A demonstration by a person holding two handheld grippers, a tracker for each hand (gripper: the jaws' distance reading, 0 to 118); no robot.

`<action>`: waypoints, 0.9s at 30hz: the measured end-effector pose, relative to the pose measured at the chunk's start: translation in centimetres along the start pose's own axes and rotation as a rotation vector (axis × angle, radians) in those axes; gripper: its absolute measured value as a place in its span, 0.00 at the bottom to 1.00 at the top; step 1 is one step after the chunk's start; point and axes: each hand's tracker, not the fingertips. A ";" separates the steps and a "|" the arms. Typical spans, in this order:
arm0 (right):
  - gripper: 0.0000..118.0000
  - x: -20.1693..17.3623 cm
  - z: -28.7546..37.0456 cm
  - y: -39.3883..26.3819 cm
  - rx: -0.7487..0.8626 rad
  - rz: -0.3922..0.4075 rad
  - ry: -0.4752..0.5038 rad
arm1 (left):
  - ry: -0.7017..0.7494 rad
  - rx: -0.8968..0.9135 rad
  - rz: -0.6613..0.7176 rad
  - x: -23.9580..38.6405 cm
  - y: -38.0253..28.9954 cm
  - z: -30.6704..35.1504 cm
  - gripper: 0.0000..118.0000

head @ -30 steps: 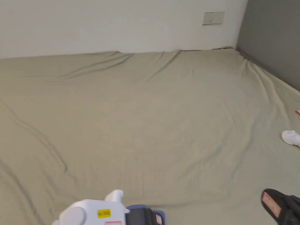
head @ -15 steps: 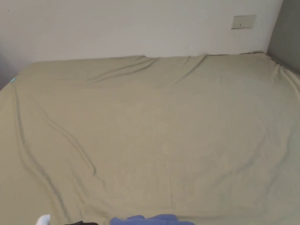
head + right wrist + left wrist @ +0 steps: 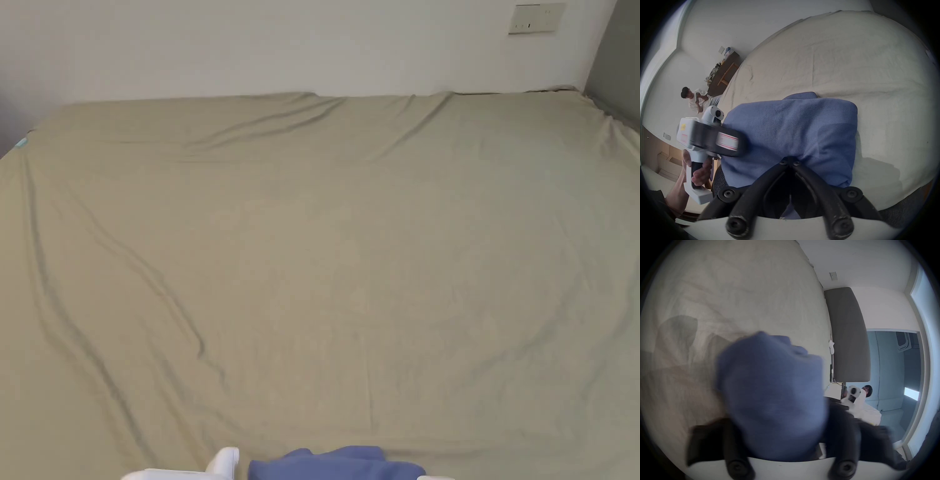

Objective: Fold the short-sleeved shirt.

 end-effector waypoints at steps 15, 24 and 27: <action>0.00 -2.8 6.3 1.4 0.106 0.011 0.000 | 0.310 -0.018 -0.220 2.6 3.4 9.6 0.27; 0.00 -5.0 11.0 2.8 0.231 0.143 -0.116 | 0.642 0.023 -0.100 -3.0 7.6 29.4 0.27; 0.00 -5.7 12.4 2.7 0.258 0.155 -0.131 | 0.718 -0.003 -0.050 -6.5 8.1 34.8 0.27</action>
